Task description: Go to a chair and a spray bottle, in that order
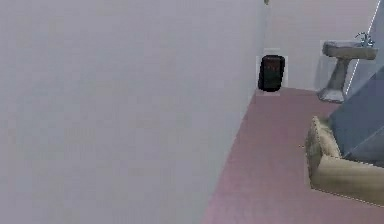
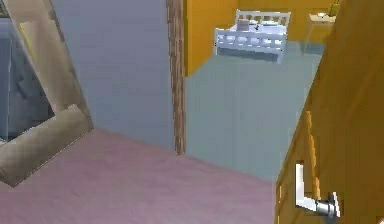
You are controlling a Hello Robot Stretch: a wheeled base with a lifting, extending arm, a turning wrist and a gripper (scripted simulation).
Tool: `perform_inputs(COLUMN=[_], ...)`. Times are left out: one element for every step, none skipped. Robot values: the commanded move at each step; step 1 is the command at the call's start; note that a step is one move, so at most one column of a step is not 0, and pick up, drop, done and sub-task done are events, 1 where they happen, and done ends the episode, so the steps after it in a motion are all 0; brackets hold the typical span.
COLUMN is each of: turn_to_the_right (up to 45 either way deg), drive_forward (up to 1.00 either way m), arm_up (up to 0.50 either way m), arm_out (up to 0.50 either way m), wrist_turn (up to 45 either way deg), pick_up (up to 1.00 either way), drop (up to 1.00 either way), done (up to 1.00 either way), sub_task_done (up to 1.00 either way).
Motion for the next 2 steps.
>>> perform_inputs(turn_to_the_right=[45.0,45.0], drive_forward=[0.00,0.00], arm_up=[0.00,0.00], arm_out=[0.00,0.00], wrist_turn=[0.0,0.0], pick_up=[0.00,0.00], drop=[0.00,0.00], done=[0.00,0.00], sub_task_done=[0.00,0.00])
